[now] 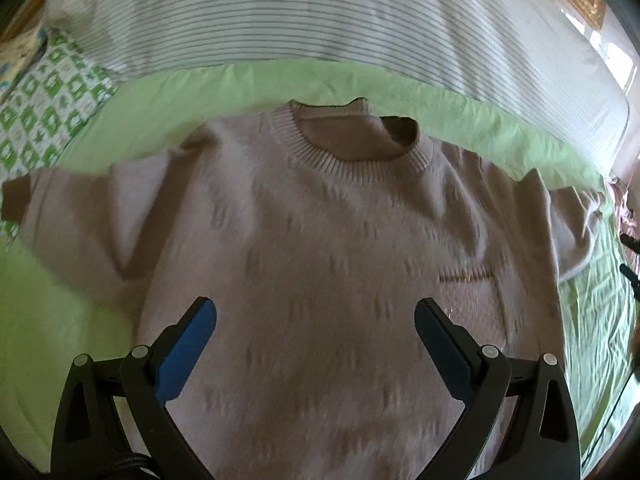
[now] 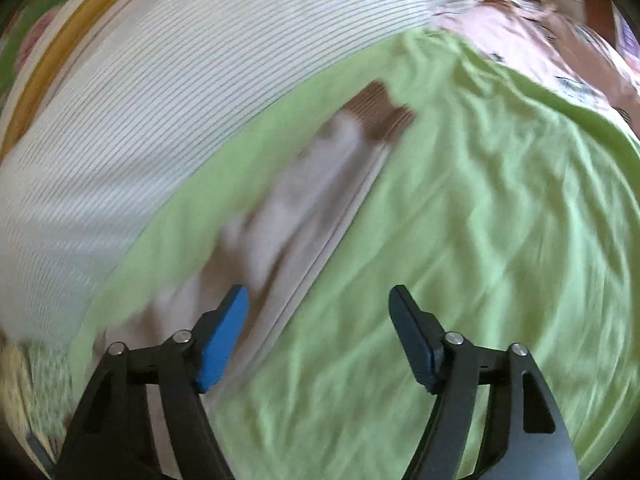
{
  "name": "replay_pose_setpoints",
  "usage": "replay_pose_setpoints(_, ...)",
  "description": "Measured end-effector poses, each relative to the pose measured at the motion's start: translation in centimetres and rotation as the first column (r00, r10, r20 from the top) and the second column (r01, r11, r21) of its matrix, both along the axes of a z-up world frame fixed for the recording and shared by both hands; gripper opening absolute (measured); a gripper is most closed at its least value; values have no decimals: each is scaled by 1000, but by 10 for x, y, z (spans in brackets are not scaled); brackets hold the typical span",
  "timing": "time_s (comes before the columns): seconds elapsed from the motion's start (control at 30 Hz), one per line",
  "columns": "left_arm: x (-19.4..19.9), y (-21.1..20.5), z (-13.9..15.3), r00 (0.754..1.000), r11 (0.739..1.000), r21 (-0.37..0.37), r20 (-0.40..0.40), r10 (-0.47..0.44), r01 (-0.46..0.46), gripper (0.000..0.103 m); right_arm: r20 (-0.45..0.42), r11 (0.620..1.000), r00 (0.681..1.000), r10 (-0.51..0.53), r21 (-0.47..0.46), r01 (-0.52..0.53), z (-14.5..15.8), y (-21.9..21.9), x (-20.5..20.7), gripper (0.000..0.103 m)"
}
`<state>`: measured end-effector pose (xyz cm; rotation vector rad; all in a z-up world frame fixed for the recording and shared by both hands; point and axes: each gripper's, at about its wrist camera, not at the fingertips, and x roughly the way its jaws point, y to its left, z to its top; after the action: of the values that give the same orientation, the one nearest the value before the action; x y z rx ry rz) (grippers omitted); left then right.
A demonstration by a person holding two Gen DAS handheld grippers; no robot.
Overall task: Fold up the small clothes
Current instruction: 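Grasp the brown cuff of the sweater sleeve with the right gripper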
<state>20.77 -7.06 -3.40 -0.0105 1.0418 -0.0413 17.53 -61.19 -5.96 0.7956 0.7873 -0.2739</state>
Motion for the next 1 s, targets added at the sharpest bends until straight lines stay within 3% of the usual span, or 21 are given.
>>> replay_pose_setpoints(0.2,40,-17,-17,1000,1000,14,-23,3,-3,100,-41,996,995,-86,19,87,-24,-56,53,65)
replay_pose_setpoints(0.43,63,-28,-39,998,1000,29,-61,13,-11,100,-84,997,993,-80,-2,80,-51,-76,98,61)
replay_pose_setpoints(0.47,66,-29,-40,998,1000,22,-65,15,-14,100,-83,997,994,-73,-16,72,-50,-77,102,56)
replay_pose_setpoints(0.53,69,-30,-42,997,1000,13,-72,19,-18,100,-97,998,994,-55,-21,53,-48,-80,106,7)
replay_pose_setpoints(0.6,70,-31,-43,997,1000,4,-74,17,-17,100,-63,997,995,-73,10,74,-43,-89,100,7)
replay_pose_setpoints(0.73,63,-31,-41,997,1000,3,-74,7,-7,100,57,984,984,-171,-37,174,7,-92,53,7)
replay_pose_setpoints(0.8,56,-26,-37,997,1000,-1,-71,4,-4,100,151,987,977,-150,-28,156,40,-76,33,7)
replay_pose_setpoints(0.9,45,-18,-29,998,1000,-8,-66,1,-2,100,275,1000,961,-19,-13,23,82,-33,25,7)
replay_pose_setpoints(1.0,30,-5,-19,998,1000,-25,-56,5,-7,100,366,980,911,189,-15,-198,119,43,31,7)
